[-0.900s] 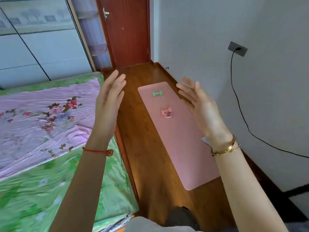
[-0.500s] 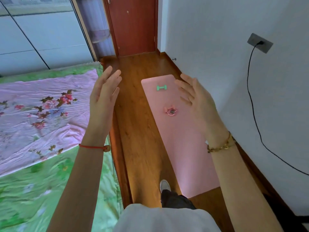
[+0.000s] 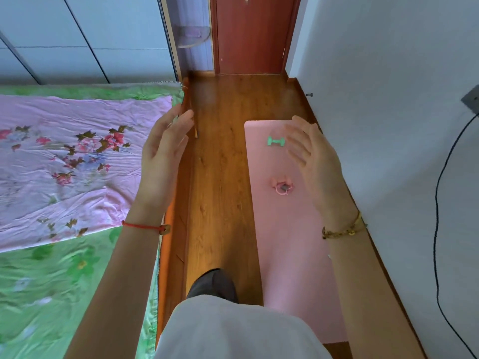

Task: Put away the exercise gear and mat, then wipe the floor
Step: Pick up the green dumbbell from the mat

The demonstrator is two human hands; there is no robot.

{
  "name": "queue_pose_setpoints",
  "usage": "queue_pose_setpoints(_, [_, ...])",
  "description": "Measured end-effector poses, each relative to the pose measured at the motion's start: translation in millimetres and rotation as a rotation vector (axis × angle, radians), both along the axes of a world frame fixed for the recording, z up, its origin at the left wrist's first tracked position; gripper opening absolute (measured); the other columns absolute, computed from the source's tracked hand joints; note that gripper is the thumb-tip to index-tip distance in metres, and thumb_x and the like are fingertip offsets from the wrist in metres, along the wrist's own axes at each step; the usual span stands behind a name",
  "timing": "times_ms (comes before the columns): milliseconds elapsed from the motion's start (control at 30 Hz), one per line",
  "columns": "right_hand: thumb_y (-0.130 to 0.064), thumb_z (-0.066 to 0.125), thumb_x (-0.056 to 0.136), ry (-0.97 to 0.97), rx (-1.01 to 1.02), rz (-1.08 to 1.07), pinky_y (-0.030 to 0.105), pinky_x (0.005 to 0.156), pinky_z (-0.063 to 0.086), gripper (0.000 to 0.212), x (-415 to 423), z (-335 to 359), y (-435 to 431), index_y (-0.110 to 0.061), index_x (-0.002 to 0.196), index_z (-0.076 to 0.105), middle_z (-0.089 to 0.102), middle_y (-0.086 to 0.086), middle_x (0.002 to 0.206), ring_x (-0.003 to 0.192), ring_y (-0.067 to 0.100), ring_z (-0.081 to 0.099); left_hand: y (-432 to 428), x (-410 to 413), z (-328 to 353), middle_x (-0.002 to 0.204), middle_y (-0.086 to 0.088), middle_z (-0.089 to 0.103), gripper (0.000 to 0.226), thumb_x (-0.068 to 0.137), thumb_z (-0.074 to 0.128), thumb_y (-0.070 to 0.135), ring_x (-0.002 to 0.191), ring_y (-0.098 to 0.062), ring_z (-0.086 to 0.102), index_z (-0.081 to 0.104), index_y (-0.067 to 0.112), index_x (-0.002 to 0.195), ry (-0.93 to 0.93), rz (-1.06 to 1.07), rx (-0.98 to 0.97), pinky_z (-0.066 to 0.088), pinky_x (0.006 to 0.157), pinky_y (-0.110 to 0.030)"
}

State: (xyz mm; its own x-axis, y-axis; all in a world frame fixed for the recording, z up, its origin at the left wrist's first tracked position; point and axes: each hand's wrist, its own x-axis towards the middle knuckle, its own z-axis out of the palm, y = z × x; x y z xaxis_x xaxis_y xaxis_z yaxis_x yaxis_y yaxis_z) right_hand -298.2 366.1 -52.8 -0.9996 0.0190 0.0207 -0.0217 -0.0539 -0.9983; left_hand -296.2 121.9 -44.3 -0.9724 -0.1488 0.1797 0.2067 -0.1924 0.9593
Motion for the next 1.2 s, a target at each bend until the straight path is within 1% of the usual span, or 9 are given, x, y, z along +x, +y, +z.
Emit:
queue_pose_setpoints(67, [-0.073,0.046,0.075,-0.005,-0.003,0.019,0.034,0.118,0.031,0.071,-28,-5,1,-0.038,0.136,0.049,0.054,-0.015,0.142,0.133,0.01,0.051,1,-26,-3,0.139,0.0,0.063,0.061,0.075,0.065,0.049,0.131,-0.01,0.057,0.059,0.025,0.131,-0.008,0.013,-0.006,0.039,0.117,-0.035])
queue_pose_setpoints(167, [-0.068,0.042,0.085,-0.001,0.015,0.023,0.036,0.119,0.03,0.064,-75,-19,0,-0.035,0.139,0.048,0.053,-0.014,0.143,0.133,0.01,0.05,-1,-71,-11,0.141,0.0,0.061,0.055,0.076,0.064,0.048,0.132,-0.01,0.056,0.062,0.028,0.127,-0.015,0.021,-0.013,0.038,0.118,-0.037])
queue_pose_setpoints(233, [-0.07,0.043,0.082,-0.003,0.018,0.016,0.035,0.118,0.031,0.066,-110,-28,-1,-0.035,0.138,0.048,0.053,-0.014,0.143,0.133,0.011,0.05,-3,-106,-15,0.141,-0.001,0.061,0.051,0.076,0.064,0.047,0.131,-0.01,0.057,0.063,0.029,0.124,-0.024,0.024,-0.011,0.038,0.118,-0.038])
queue_pose_setpoints(400, [-0.044,0.031,0.104,-0.019,0.035,0.024,0.038,0.119,0.031,0.039,-209,-43,-13,-0.033,0.138,0.047,0.054,-0.013,0.143,0.133,0.01,0.05,-17,-202,-21,0.14,0.0,0.062,0.058,0.078,0.064,0.048,0.132,-0.01,0.056,0.061,0.025,0.131,-0.029,0.015,-0.04,0.038,0.118,-0.038])
queue_pose_setpoints(500, [-0.044,0.029,0.105,-0.025,0.032,0.019,0.039,0.12,0.029,0.036,-272,-46,-25,-0.038,0.136,0.047,0.052,-0.014,0.144,0.134,0.01,0.049,-30,-268,-22,0.141,0.0,0.062,0.06,0.085,0.061,0.045,0.133,-0.011,0.055,0.057,0.02,0.139,-0.029,-0.023,-0.11,0.037,0.119,-0.04])
queue_pose_setpoints(600, [-0.037,0.028,0.107,-0.005,0.026,-0.007,0.041,0.12,0.029,0.035,-327,-51,-34,-0.035,0.138,0.045,0.051,-0.011,0.145,0.135,0.012,0.048,-42,-331,-24,0.14,-0.001,0.062,0.053,0.095,0.052,0.036,0.134,-0.011,0.055,0.052,0.015,0.144,-0.024,-0.085,-0.135,0.035,0.12,-0.04])
queue_pose_setpoints(733, [-0.032,0.031,0.107,0.002,0.006,-0.037,0.043,0.119,0.031,0.032,-387,-55,-44,-0.032,0.134,0.047,0.052,-0.006,0.145,0.135,0.015,0.049,-52,-404,-23,0.143,-0.005,0.058,0.063,0.087,0.052,0.048,0.136,-0.016,0.053,0.049,0.017,0.141,-0.017,-0.153,-0.148,0.033,0.121,-0.044])
queue_pose_setpoints(1100, [-0.025,0.03,0.109,-0.061,0.032,-0.096,0.023,0.11,0.04,0.035,-555,-76,-46,-0.024,0.14,0.045,0.057,-0.014,0.137,0.13,0.007,0.053,-57,-583,-42,0.141,-0.005,0.058,0.058,0.087,0.05,0.049,0.137,-0.018,0.052,0.049,0.022,0.137,-0.057,-0.214,-0.161,0.033,0.121,-0.044])
queue_pose_setpoints(1200, [-0.026,0.029,0.109,-0.052,0.027,-0.095,0.028,0.113,0.039,0.036,-608,-81,-37,-0.023,0.142,0.044,0.055,-0.009,0.141,0.132,0.011,0.052,-47,-643,-49,0.142,-0.008,0.057,0.059,0.087,0.05,0.047,0.137,-0.02,0.052,0.048,0.018,0.139,-0.065,-0.235,-0.152,0.032,0.121,-0.044])
